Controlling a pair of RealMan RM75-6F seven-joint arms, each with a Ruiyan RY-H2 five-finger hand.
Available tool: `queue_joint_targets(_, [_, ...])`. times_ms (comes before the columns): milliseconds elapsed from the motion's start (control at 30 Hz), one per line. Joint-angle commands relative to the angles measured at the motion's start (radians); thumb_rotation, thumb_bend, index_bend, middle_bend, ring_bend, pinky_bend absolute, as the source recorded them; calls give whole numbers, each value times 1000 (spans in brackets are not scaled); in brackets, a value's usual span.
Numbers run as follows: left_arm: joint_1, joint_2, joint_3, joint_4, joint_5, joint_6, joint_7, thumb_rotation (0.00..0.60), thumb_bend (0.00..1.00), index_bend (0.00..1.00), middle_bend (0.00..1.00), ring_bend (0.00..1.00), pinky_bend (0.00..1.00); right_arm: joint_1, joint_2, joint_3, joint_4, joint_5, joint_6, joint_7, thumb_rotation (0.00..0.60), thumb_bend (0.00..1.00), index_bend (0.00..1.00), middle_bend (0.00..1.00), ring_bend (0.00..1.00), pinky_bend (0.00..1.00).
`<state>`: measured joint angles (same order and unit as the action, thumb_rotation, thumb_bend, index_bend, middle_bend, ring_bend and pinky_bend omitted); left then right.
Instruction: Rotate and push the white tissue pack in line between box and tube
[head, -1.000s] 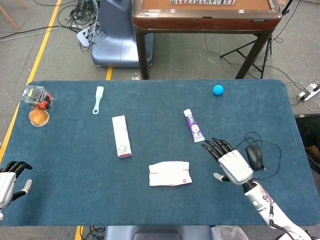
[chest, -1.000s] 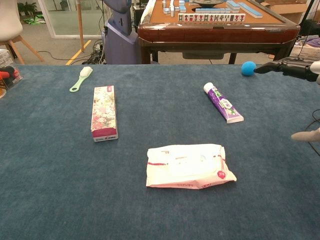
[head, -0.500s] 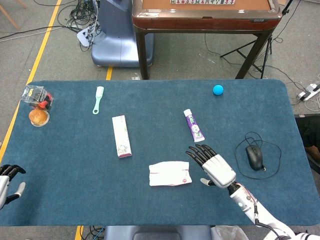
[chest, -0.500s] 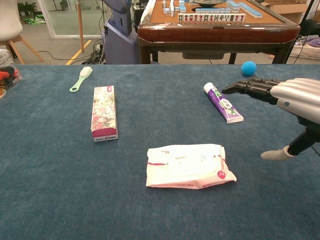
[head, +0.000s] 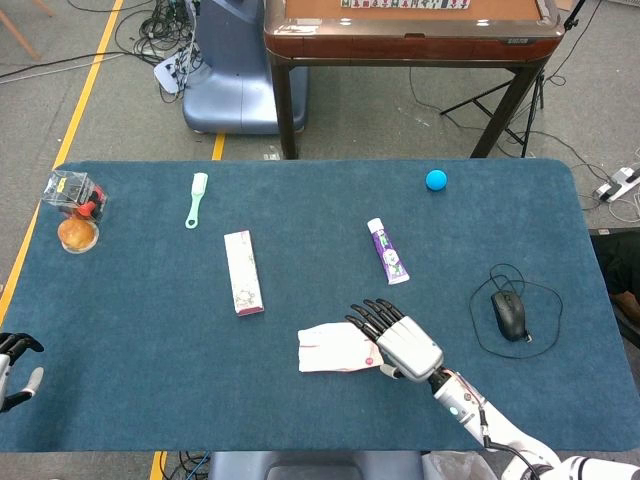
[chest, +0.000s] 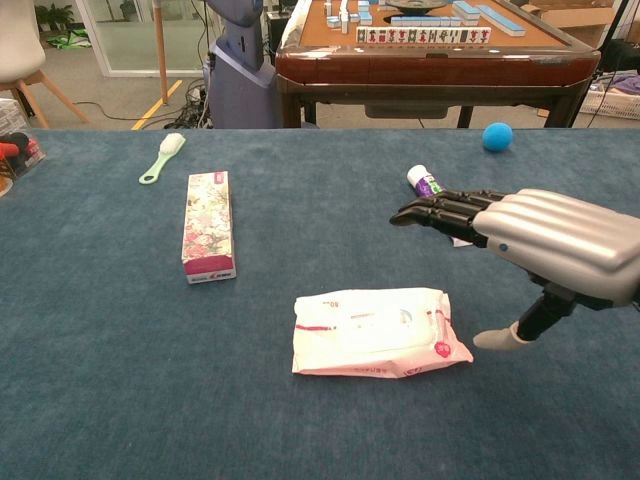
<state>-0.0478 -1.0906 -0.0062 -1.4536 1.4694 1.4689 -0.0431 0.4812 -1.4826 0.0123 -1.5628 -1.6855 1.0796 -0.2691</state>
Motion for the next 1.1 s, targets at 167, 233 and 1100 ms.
queue_joint_targets(167, [6, 6, -4, 4, -4, 6, -14, 600, 335, 429, 352, 250, 416, 28, -40, 7, 10, 29, -36, -45, 600, 0, 0, 18, 0, 116])
queue_joint_targets(233, [9, 9, -7, 6, -8, 9, -21, 600, 335, 430, 352, 250, 416, 33, -50, 9, 15, 36, -42, -56, 600, 0, 0, 17, 0, 116])
queue_joint_targets(1100, [64, 36, -12, 23, -12, 74, -70, 600, 335, 434, 357, 251, 416, 94, -159, -22, 136, 22, -55, 9, 600, 0, 0, 5, 0, 112])
